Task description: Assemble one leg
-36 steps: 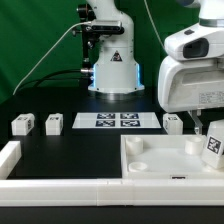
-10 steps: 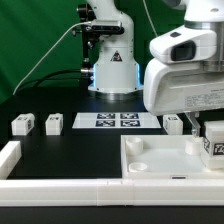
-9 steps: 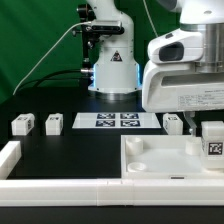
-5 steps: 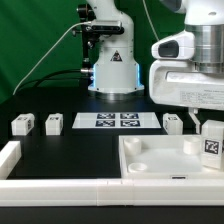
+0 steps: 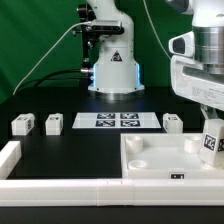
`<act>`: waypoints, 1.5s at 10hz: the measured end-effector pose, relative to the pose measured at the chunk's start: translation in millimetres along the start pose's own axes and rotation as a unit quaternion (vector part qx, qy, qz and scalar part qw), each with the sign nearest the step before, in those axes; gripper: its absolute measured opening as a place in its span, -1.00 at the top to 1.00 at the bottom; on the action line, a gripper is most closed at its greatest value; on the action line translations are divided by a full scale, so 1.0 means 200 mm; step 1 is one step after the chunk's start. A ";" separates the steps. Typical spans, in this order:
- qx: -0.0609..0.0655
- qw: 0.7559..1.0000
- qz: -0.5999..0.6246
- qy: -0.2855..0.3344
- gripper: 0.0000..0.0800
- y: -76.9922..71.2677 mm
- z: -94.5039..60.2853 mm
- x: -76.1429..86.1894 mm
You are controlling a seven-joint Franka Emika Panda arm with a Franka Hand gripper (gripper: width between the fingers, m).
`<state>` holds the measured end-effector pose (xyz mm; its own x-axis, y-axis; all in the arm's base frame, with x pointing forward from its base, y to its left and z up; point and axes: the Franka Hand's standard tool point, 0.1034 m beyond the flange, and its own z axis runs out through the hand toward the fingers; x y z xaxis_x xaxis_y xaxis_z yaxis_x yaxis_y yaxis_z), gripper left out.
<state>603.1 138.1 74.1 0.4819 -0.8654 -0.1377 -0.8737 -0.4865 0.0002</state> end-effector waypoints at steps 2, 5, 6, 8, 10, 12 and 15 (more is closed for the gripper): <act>0.000 1.000 -0.009 0.000 -0.29 0.00 0.00 -0.01; 0.000 0.994 -0.105 0.001 -0.55 0.00 0.00 0.00; -0.001 0.985 -0.172 0.000 -0.61 0.01 0.01 0.00; -0.002 0.959 -0.283 0.000 -0.62 0.01 0.01 0.01; -0.003 0.916 -0.402 0.000 -0.62 0.01 0.01 0.01; -0.007 0.849 -0.528 0.003 -0.62 0.02 0.01 0.02; -0.010 0.757 -0.653 0.004 -0.62 0.02 0.00 0.05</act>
Offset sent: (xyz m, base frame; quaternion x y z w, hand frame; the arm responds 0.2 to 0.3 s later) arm -0.0013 -0.0022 0.0003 -0.0005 0.0023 -0.0220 0.9998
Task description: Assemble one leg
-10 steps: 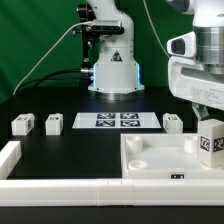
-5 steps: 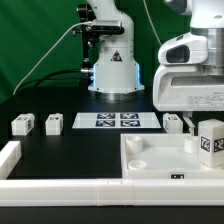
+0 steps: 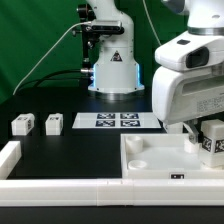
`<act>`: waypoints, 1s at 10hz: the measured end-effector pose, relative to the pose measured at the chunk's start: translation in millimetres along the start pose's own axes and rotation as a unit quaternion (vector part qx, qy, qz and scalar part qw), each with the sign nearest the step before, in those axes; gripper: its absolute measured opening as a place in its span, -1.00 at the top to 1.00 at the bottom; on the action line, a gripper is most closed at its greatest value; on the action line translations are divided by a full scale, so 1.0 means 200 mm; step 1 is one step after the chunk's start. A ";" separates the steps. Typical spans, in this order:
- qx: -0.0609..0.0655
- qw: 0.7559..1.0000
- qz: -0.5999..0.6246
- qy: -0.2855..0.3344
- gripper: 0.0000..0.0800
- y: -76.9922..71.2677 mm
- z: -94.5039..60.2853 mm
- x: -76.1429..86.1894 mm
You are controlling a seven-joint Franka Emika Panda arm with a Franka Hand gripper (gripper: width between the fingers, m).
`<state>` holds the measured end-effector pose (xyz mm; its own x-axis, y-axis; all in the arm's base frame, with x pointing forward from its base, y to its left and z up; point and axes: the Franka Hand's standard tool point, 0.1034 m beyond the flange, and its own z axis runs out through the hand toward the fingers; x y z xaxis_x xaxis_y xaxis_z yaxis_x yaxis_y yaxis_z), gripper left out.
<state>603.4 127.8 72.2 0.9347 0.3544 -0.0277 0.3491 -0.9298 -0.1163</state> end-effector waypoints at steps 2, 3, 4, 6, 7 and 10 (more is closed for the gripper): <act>-0.002 0.998 -0.063 -0.001 -0.62 0.01 0.00 0.00; -0.002 0.998 -0.056 -0.001 -0.62 0.01 0.00 0.00; -0.002 0.998 -0.056 -0.001 -0.62 0.01 0.00 0.00; -0.002 0.998 -0.056 -0.001 0.08 0.02 0.00 0.00; -0.004 0.998 -0.055 -0.001 0.08 0.03 0.00 0.00; -0.004 0.999 -0.055 -0.001 0.26 0.03 0.00 -0.01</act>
Offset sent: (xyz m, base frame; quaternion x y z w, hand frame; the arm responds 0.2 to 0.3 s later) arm 0.0000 0.0000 0.0000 0.0000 0.0000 0.0000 1.0000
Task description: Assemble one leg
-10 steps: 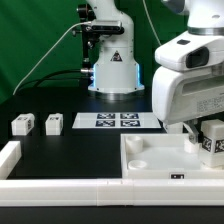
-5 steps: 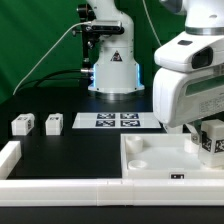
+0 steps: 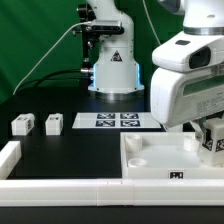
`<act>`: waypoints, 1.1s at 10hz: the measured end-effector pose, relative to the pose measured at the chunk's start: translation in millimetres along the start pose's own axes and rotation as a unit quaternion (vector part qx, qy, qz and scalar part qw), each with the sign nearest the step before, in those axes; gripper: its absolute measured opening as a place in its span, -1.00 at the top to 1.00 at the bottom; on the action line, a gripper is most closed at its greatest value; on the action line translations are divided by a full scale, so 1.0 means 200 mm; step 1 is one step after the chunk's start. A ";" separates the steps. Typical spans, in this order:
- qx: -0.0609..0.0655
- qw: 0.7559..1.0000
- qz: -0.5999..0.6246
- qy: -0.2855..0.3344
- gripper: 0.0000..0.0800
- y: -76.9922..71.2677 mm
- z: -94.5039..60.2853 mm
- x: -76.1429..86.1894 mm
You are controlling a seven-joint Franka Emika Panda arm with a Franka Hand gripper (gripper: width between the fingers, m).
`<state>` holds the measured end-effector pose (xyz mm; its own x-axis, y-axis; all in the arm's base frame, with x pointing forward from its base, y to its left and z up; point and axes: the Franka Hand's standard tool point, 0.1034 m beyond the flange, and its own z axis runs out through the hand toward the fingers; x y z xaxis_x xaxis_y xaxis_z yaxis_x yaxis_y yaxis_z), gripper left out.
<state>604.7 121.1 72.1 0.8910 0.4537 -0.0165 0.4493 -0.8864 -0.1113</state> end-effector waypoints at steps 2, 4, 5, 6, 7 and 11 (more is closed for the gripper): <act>0.000 1.000 0.014 0.000 0.26 0.00 0.00 0.00; 0.001 0.995 0.101 0.000 0.26 0.00 0.00 0.00; 0.002 0.985 0.170 0.004 0.26 0.00 0.00 0.00; 0.004 0.970 0.241 0.013 0.26 0.00 0.00 0.00; 0.005 0.948 0.317 0.015 0.26 0.00 0.00 0.00; 0.003 0.835 0.551 0.017 0.26 -0.01 0.01 0.00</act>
Offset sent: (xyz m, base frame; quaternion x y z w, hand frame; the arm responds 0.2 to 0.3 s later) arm 0.0000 0.0000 0.0000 0.0000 0.0000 0.1987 0.9801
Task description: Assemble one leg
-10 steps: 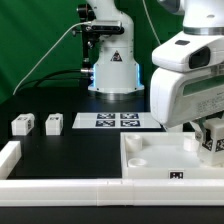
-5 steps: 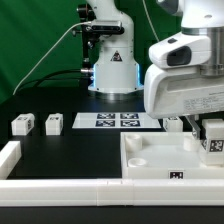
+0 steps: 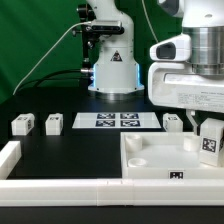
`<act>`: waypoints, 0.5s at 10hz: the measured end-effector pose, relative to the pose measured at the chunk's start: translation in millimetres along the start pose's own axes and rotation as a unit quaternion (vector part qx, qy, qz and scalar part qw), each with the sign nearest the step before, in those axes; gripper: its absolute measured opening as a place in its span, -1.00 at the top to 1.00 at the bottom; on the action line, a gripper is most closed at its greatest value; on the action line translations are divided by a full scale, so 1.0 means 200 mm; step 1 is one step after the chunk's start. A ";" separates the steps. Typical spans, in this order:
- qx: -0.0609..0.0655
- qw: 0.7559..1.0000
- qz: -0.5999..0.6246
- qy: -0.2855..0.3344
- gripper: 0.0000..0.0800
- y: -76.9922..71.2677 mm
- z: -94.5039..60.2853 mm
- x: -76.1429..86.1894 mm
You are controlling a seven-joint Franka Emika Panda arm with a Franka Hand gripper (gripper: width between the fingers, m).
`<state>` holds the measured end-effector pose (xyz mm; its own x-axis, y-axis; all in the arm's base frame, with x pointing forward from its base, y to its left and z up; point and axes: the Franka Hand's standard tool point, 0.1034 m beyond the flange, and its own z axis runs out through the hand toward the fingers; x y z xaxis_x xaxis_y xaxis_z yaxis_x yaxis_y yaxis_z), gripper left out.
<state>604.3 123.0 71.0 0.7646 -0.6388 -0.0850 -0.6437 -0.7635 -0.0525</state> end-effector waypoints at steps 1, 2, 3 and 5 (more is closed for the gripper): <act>-0.001 0.999 0.041 0.000 0.26 -0.01 0.00 -0.01; 0.000 0.993 0.116 -0.002 0.26 -0.02 0.01 -0.02; 0.001 0.986 0.168 -0.004 0.26 -0.02 0.01 -0.03; 0.003 0.965 0.263 -0.008 0.26 -0.03 0.01 -0.04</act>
Offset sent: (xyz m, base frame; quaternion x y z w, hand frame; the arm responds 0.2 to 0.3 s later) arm -0.0005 0.0004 -0.0002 -0.0141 0.0022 0.3206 0.9471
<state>602.2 132.3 69.7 0.3323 -0.9360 -0.1164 -0.9425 -0.3341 -0.0043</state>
